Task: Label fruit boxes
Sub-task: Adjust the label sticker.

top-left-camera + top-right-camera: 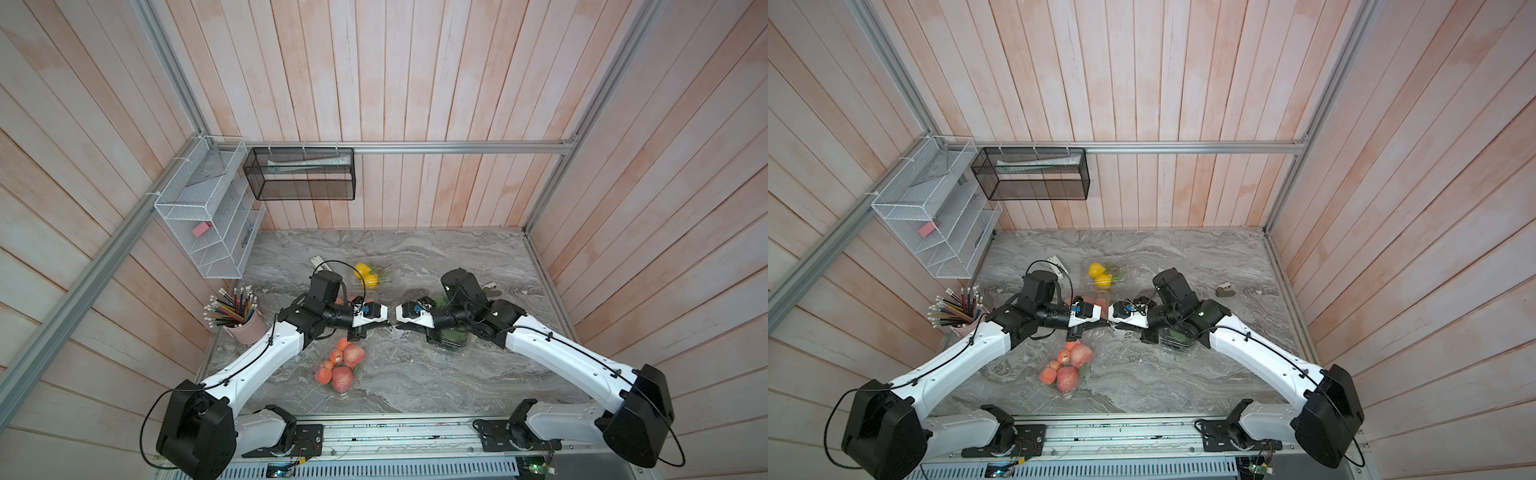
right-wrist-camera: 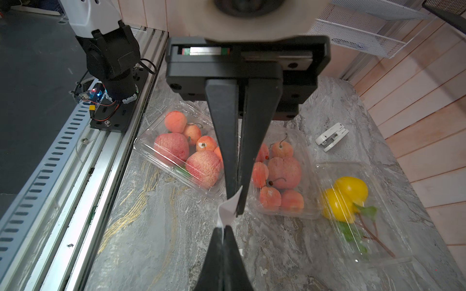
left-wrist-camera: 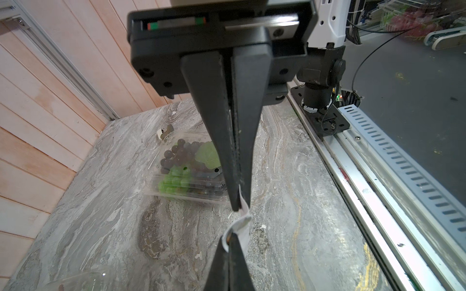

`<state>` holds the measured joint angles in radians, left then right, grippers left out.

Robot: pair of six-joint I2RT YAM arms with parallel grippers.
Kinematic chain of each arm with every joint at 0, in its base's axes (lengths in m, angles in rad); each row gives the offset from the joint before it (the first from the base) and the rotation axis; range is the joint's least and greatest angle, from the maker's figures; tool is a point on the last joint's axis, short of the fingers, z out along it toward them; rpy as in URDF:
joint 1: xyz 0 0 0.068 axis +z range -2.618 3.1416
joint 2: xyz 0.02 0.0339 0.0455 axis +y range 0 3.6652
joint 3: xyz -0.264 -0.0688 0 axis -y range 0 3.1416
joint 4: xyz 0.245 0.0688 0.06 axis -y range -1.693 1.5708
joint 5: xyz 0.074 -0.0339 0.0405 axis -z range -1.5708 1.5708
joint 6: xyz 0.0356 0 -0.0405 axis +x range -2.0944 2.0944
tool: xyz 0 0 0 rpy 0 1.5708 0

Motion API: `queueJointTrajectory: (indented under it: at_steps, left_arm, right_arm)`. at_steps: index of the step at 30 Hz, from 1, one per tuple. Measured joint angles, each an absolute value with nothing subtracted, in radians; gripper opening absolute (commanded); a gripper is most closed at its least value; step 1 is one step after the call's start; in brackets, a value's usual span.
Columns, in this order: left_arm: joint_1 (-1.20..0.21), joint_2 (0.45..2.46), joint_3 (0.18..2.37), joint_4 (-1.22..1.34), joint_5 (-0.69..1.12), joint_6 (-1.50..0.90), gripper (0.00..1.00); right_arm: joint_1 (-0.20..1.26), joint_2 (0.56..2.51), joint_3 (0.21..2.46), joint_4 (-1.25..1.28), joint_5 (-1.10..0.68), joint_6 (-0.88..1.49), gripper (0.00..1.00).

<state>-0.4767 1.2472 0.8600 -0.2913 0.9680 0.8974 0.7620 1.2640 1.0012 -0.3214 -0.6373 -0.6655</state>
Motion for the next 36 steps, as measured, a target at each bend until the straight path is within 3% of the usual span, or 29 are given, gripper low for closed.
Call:
queueJointTrajectory:
  at_steps: [20,26,36]
  left_arm:
    - [-0.485,1.248,0.86,-0.291,0.968,0.897,0.0]
    - [-0.487,1.248,0.86,-0.29,0.965,0.897,0.19]
    - [-0.49,1.248,0.858,-0.289,0.951,0.895,0.17]
  right_arm:
    - [0.761,1.224,0.927,-0.2,-0.599,-0.635,0.0]
    - [0.751,1.207,0.915,-0.198,-0.589,-0.636,0.0]
    - [0.739,1.2,0.915,-0.214,-0.596,-0.657,0.0]
